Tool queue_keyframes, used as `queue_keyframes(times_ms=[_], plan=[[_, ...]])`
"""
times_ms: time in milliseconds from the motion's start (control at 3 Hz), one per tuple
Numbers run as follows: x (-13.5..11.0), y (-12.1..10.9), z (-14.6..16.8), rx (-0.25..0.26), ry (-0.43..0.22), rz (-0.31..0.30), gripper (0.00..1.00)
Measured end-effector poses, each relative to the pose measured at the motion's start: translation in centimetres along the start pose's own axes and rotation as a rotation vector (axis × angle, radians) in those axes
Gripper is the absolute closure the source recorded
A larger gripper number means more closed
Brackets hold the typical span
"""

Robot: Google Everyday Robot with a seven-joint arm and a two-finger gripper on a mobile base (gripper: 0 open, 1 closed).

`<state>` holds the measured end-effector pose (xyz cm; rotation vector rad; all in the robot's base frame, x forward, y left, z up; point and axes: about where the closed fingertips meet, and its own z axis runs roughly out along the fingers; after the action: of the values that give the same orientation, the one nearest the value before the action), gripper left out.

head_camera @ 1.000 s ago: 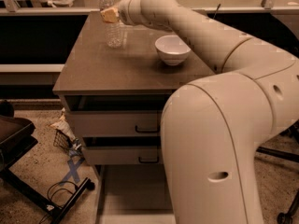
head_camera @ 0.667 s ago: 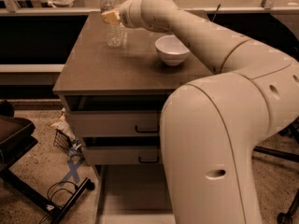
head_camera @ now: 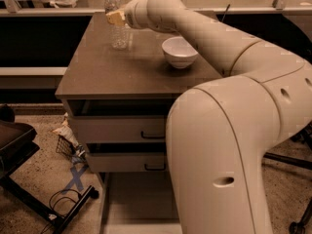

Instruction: Pick water bottle from bottom drawer and place on counter

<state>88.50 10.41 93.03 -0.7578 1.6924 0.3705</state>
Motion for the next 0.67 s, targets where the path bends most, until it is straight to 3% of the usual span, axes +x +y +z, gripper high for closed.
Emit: queue_keyframes(times_ms=[667], plan=[[0.08, 0.23, 0.20, -0.004, 0.001, 0.000, 0.05]])
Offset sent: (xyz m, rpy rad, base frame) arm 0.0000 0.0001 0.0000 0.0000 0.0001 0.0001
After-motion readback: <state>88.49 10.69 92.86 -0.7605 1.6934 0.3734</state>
